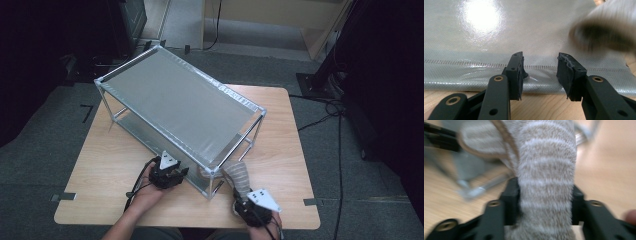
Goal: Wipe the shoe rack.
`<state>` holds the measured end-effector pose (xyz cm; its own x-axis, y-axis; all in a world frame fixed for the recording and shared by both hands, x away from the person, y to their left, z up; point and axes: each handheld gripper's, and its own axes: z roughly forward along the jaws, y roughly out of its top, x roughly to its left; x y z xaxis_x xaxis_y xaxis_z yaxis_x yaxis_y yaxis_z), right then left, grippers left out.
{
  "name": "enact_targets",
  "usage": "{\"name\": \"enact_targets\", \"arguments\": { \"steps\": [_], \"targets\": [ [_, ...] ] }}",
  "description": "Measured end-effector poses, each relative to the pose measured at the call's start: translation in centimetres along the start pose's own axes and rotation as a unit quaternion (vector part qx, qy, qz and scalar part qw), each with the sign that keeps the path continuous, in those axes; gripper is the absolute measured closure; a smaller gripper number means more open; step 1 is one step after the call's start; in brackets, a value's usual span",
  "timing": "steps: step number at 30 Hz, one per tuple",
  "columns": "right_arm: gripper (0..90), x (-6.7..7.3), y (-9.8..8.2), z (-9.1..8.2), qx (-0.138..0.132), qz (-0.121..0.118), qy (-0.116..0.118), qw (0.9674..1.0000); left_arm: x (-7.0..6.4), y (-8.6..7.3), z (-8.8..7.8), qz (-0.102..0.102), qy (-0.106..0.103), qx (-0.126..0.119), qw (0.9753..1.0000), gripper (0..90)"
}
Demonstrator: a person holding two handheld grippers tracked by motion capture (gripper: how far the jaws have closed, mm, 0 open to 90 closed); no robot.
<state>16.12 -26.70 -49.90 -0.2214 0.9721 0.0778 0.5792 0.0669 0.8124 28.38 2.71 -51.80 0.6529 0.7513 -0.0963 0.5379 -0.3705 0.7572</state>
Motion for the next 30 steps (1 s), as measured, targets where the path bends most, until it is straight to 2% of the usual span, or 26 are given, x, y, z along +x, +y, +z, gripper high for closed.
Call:
{"name": "enact_targets", "arguments": {
  "steps": [1,4,6,7,8,9,10,12,13,14,16,17,18,20,22,23,25,27,28,30],
  "targets": [
    [44.2,-0.7,0.0,0.0,0.005,0.013,-0.018,0.9997,0.0,0.0,0.0,0.0,0.0,0.0,1.0,56.9],
    [36.7,-1.6,0.4,-0.8,-0.027,0.014,-0.075,0.9967,0.0,0.0,0.0,0.0,0.0,0.0,1.0,56.9],
    [35.3,-1.2,1.1,-1.4,-0.057,-0.012,-0.1,0.9933,0.0,0.0,0.0,0.001,0.0,0.001,1.0,56.9],
    [35.3,-0.8,1.5,-1.7,-0.073,-0.024,-0.105,0.9915,0.0,0.0,0.0,0.0,0.0,0.0,1.0,56.9],
    [35.8,-0.4,1.8,-1.9,-0.087,-0.041,-0.101,0.9902,0.0,0.0,0.0,0.001,0.0,0.0,1.0,56.9],
    [36.6,0.1,2.0,-1.9,-0.096,-0.056,-0.085,0.9902,0.0,0.0,0.0,0.001,0.0,0.0,1.0,56.9],
    [36.6,0.6,2.2,-1.7,-0.09,-0.075,-0.054,0.9916,0.0,0.0,0.0,0.001,0.001,0.0,1.0,56.9],
    [35.6,1.2,2.3,-1.0,-0.062,-0.098,-0.024,0.993,0.0,0.0,0.0,0.001,0.0,0.0,1.0,56.9],
    [35.4,1.3,2.4,-0.6,-0.052,-0.101,-0.029,0.9931,0.0,0.0,0.0,0.001,0.0,0.0,1.0,56.9],
    [35.3,1.1,2.5,-0.4,-0.053,-0.087,-0.038,0.9941,0.0,0.0,0.0,0.001,0.0,0.0,1.0,56.9],
    [32.7,0.4,2.9,0.0,-0.047,-0.04,-0.015,0.998,0.0,0.0,0.0,0.0,0.0,0.0,1.0,56.9],
    [32.7,0.1,3.0,0.4,-0.032,-0.039,-0.012,0.9987,0.0,0.0,0.0,0.001,0.0,0.001,1.0,56.9],
    [38.1,0.1,2.9,1.0,-0.006,-0.047,-0.014,0.9988,0.0,0.0,0.0,0.001,0.0,0.001,1.0,56.9],
    [57.9,0.0,2.4,1.7,0.012,-0.068,-0.022,0.9974,0.0,0.0,0.0,0.0,0.0,0.0,1.0,56.9],
    [71.2,-0.1,2.2,1.4,-0.008,-0.058,-0.019,0.9981,0.0,0.0,0.0,0.001,0.0,0.0,1.0,56.9],
    [74.0,-0.2,2.2,1.0,-0.023,-0.047,-0.015,0.9985,0.0,0.0,0.0,0.001,0.0,0.0,1.0,56.9],
    [78.1,-0.3,2.4,0.0,-0.052,-0.041,0.0,0.9978,0.0,0.0,0.0,0.001,0.0,0.0,1.0,56.9],
    [80.5,-0.1,2.8,-1.3,-0.086,-0.047,0.014,0.9951,0.0,0.0,0.0,0.0,0.0,0.0,1.0,56.9],
    [80.9,0.0,3.1,-2.0,-0.1,-0.042,0.03,0.9937,0.0,0.0,0.0,0.001,0.0,0.0,1.0,56.9],
    [81.7,0.3,3.7,-3.2,-0.131,-0.03,0.078,0.9879,0.0,0.0,0.0,0.001,0.001,0.0,1.0,56.9]
  ]
}}
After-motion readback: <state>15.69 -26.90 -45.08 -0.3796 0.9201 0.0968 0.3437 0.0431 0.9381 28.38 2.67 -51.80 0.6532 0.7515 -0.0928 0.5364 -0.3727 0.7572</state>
